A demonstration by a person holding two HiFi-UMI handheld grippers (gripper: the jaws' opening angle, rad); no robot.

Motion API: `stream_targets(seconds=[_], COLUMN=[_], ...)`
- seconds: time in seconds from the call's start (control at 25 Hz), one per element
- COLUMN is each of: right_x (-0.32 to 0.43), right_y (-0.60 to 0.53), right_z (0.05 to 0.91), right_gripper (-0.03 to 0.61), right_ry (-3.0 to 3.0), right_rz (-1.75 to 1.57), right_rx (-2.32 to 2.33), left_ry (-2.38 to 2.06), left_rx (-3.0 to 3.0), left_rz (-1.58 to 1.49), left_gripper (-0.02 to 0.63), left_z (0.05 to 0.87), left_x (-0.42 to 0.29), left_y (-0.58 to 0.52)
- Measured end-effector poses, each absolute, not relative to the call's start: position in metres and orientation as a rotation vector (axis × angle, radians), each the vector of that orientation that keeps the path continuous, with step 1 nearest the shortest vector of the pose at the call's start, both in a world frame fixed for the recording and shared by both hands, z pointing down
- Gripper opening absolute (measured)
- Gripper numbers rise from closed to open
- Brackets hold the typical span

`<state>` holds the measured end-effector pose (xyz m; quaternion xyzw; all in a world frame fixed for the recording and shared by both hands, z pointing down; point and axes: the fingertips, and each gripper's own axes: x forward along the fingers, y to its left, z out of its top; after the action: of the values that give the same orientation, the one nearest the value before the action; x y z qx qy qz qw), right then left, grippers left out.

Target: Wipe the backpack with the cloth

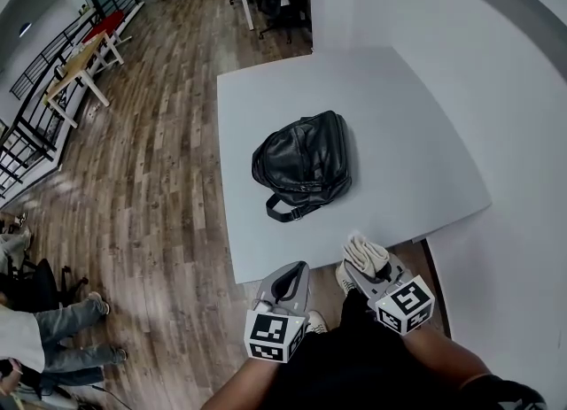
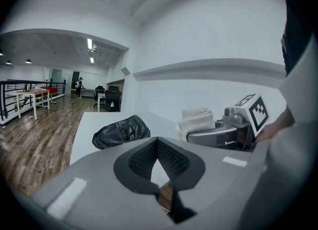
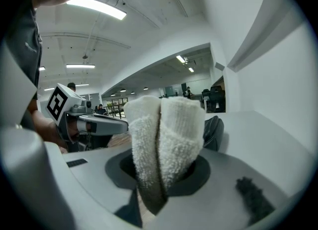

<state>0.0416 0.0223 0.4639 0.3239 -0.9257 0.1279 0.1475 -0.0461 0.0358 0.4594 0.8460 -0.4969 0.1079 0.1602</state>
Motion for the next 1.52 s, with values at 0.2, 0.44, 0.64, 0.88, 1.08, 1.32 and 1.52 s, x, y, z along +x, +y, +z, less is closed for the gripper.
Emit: stream_targets(seconds=[0.2,0.44,0.64,0.88,1.08,1.32,1.52], right_x=[0.049,0.056,0.061,0.070,0.078,0.094,0.106], right_y=[-0.002,-0.035,-0.060,-0.086,-0.111,-0.139,-0.170], right_z=[0.468,0.465,0.468,0.479,0.490,0.500,0.511], right_gripper=[0.098,0.098,0.098,0.098,0.098,0.098,0.098], right_ry=[-2.664,-2.673,-2.676,-2.665,-2.667,-2.668,-2.660], right_rz=[0.381,0.376,0.377,0.397,0.421,0.446,0.465], right_rx=[0.917,0.905,0.889,0.874,0.867,0.858,0.849], left_ry=[-1.425,-1.425,-1.425,-1.420,-1.396,-1.389,-1.398], left_rx=[2.407,2.399,2.389,2.388,2.404,2.399,2.393], left_rz=[0.328,0.345,0.364,0.404,0.456,0.515,0.561], left_gripper=[0.006,0.006,0.006,0.006,0.006,0.006,0.006], left_z=[0.462,0.460,0.466,0.470,0.478,0.487,0.494], left_x=[-0.037,-0.030,-0.022,-0.012,0.007,0.024,0.036], left_y=[0.016,-0.010,-0.028,-0.051,-0.073,-0.096,-0.118])
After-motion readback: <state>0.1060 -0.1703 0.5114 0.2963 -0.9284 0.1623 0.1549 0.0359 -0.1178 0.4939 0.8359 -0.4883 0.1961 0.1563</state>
